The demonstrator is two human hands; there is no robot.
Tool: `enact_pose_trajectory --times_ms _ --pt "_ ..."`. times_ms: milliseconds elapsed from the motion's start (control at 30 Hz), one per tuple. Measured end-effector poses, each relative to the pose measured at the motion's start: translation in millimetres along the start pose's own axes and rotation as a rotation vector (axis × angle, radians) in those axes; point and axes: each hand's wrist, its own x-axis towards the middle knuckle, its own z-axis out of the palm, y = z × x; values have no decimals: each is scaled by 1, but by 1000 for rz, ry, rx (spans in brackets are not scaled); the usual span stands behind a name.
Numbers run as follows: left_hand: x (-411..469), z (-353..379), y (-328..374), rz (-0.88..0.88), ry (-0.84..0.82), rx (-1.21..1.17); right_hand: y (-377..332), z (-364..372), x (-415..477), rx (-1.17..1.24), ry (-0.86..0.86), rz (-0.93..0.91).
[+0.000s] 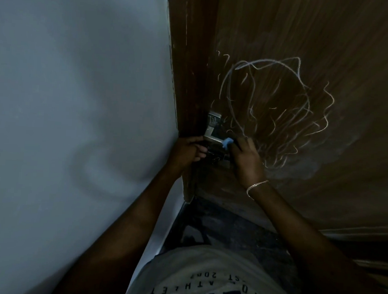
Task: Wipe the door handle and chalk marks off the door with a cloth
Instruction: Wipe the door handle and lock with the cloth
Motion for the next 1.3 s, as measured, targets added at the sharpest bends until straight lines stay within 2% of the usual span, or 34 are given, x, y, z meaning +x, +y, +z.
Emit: enact_pose_trajectory --times_ms 133,267,400,567,700,900,1067,1200,1300 --pt "2 1 -1 10 19 -7 -31 13 32 -28 -43 -119" --pt "6 1 0 5 74 -11 -51 24 49 -24 -81 -155" --pt "5 0 0 -14 9 -37 -33 18 30 9 34 -111" --pt "2 0 -1 -2 -13 -32 -26 11 31 16 -128 41" --pt "3 1 -1 -13 0 -28 -46 9 58 2 -216 82" --pt "4 -2 -2 -17 -6 -8 -40 10 44 -42 -210 156" --pt "4 1 -2 -17 13 -35 -50 11 55 -10 -298 171" --pt "7 -1 -2 -25 -2 -15 -34 8 46 -6 -247 139" --pt "9 -2 -2 -26 5 -28 -40 8 58 -8 -264 188"
